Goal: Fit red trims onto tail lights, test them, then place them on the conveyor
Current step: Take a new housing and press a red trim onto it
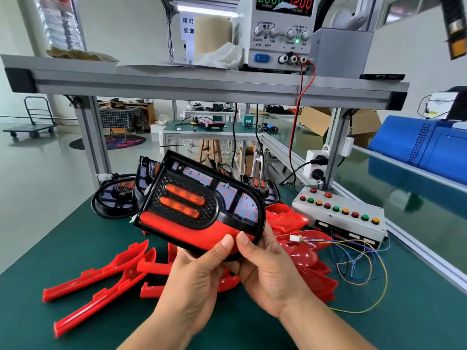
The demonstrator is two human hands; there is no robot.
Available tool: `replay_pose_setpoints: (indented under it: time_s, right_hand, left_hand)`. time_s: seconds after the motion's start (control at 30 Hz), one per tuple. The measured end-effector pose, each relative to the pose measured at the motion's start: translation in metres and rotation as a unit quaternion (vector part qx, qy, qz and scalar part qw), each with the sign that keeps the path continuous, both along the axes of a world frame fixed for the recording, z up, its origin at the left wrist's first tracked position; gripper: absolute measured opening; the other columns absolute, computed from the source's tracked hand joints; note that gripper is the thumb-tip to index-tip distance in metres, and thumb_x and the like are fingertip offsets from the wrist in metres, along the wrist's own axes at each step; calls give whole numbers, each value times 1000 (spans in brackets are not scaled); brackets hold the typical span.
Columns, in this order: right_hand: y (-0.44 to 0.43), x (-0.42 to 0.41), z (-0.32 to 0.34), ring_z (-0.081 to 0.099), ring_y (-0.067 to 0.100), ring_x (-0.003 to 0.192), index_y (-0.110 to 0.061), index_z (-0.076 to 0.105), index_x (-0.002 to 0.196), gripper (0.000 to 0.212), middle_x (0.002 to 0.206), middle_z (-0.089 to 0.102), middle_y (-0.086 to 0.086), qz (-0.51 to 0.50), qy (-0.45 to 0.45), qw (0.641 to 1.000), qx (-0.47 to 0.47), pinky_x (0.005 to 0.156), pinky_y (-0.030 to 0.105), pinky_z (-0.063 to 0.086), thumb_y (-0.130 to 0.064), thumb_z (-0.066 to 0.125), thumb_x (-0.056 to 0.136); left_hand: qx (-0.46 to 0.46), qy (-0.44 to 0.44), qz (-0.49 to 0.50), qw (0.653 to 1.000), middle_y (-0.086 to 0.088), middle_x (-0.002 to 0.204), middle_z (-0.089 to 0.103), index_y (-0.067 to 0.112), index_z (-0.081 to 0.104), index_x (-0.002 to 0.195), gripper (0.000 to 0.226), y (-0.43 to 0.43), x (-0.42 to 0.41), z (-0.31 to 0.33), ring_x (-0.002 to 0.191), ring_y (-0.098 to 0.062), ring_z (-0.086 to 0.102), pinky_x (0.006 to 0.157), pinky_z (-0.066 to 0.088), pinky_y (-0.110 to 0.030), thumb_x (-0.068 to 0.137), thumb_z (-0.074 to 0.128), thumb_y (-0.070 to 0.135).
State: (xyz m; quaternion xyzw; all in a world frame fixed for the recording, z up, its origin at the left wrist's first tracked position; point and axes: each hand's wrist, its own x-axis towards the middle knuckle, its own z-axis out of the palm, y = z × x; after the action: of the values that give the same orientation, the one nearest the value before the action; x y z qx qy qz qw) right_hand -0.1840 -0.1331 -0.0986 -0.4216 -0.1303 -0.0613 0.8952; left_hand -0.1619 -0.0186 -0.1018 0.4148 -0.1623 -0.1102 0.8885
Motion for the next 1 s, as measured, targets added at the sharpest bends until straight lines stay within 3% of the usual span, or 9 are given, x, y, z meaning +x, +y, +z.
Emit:
replay_pose_setpoints:
  time_s: [0.2, 0.33, 0.4, 0.5, 0.7, 0.83, 1.0]
  right_hand:
    - [5, 5, -3, 70, 29, 98, -22, 72, 109, 34, 114, 71, 16, -15, 8, 1000, 13, 69, 33, 57, -15, 73, 75]
    - [4, 6, -4, 69, 33, 103, -11, 65, 118, 42, 118, 68, 21, -3, 17, 999, 35, 75, 38, 58, -14, 72, 77]
    - [2, 6, -5, 67, 33, 106, -7, 59, 125, 50, 122, 66, 23, 10, 23, 999, 45, 81, 39, 58, -15, 72, 77]
    - [-2, 6, -4, 65, 33, 111, -5, 52, 135, 64, 129, 61, 24, 13, 37, 997, 63, 92, 40, 56, -17, 73, 76]
    - [-2, 5, -4, 67, 33, 109, -11, 58, 129, 58, 123, 66, 21, -13, 51, 997, 50, 82, 39, 59, -16, 76, 74]
    - [-5, 5, -3, 69, 32, 103, -10, 59, 128, 45, 122, 66, 22, -17, 47, 997, 53, 75, 37, 59, -5, 63, 83]
    - [-8, 5, -4, 68, 33, 107, -11, 61, 126, 43, 124, 65, 22, -2, 43, 998, 54, 76, 37, 59, -2, 64, 83]
  left_hand:
    - [4, 14, 28, 1000, -22, 100, 73, 0, 66, 110, 54, -1, 4, -1, 81, -28, 71, 55, 51, -31, 59, 78, 13]
    - [12, 7, 15, 1000, -22, 110, 71, -1, 58, 124, 76, 0, 7, -1, 98, -31, 71, 72, 59, -33, 54, 88, 5]
    - [-9, 10, 5, 1000, -21, 116, 70, 2, 57, 127, 81, 2, 9, 2, 105, -30, 69, 77, 58, -31, 55, 91, 17]
    - [-54, 27, -8, 998, -15, 120, 69, 11, 61, 123, 60, 4, 12, 2, 106, -25, 69, 77, 58, -28, 68, 84, 20]
    - [-35, 18, -4, 999, -13, 119, 70, 8, 60, 124, 48, 1, 12, -6, 107, -22, 69, 79, 57, -24, 78, 70, 8]
    - [-47, 48, 12, 998, -16, 117, 70, 7, 65, 119, 57, 5, 15, 3, 103, -26, 70, 75, 59, -31, 68, 86, 23]
    - [-54, 69, 54, 995, -20, 111, 71, -5, 58, 124, 56, 17, 23, 11, 96, -26, 73, 73, 61, -35, 76, 67, 22]
